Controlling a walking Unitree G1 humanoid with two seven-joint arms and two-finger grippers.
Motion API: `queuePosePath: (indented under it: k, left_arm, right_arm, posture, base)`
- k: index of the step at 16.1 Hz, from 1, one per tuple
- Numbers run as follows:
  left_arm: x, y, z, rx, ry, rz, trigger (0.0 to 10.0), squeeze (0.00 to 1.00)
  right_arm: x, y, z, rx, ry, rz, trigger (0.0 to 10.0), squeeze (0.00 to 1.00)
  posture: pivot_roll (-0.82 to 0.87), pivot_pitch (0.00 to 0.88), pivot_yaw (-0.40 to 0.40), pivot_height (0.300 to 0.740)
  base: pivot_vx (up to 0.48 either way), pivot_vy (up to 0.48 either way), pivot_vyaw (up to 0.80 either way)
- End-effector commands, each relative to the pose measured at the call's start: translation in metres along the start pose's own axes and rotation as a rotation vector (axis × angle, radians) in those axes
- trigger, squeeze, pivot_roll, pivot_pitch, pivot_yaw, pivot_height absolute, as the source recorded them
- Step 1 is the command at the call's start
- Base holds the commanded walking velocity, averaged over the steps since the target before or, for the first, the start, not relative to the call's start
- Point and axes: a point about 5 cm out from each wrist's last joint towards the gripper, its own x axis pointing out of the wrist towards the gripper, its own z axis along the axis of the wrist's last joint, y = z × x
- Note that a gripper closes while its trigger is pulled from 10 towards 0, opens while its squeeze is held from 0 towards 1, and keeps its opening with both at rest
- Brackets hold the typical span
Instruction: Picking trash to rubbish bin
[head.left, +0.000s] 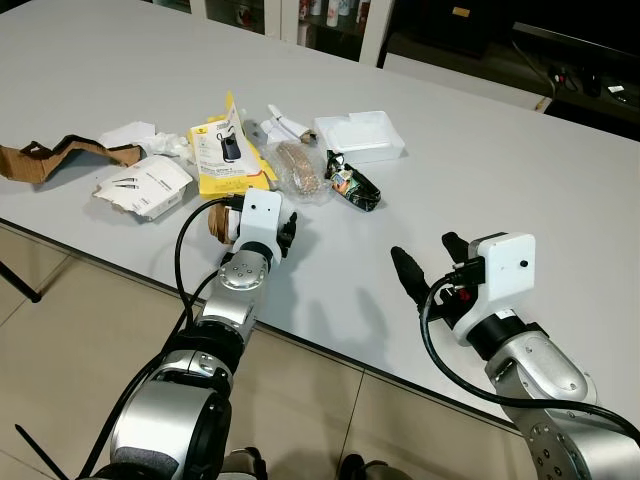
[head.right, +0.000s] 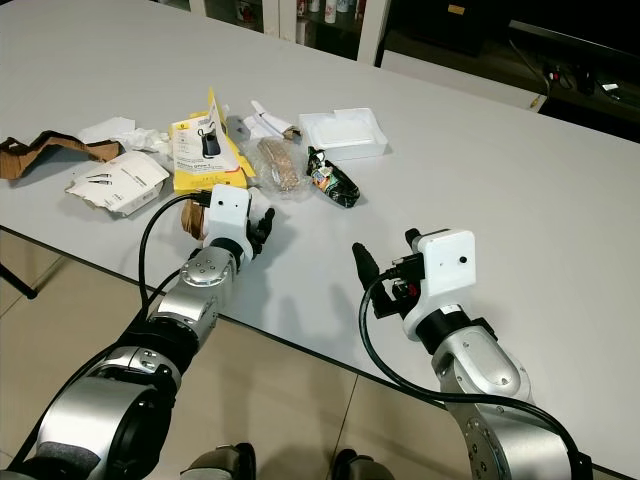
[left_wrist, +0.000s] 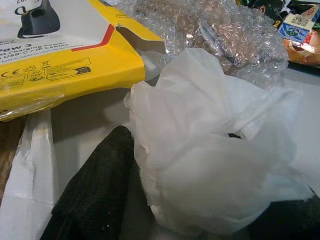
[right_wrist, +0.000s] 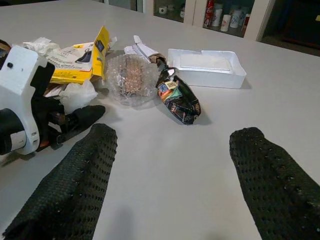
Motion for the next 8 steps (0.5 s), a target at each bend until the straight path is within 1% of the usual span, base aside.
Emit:
queuePosePath:
  k: [1,8]
  left_arm:
    - [-0.0039,-0.0008,-0.0189,-0.002,0.084,-0.008,0.0,0.00]
    - [-0.0041,-0.0003,-0.0194,0.005,0.077,-0.006,0.0,0.00]
  right_arm:
    - [-0.0030,0.0003,0.0002,-0.006,0.006,0.006,10.0,0.00]
    - [-0.0036,0.0006,-0.0021,-0.009,0.013,0.003,10.0,0.00]
  posture:
    - [0.08,0.160,-0.096,0.740]
    - [0.08,0.157,-0.093,0.740]
  base:
    - [0.000,0.000,0.00]
    - [0.000,0.000,0.00]
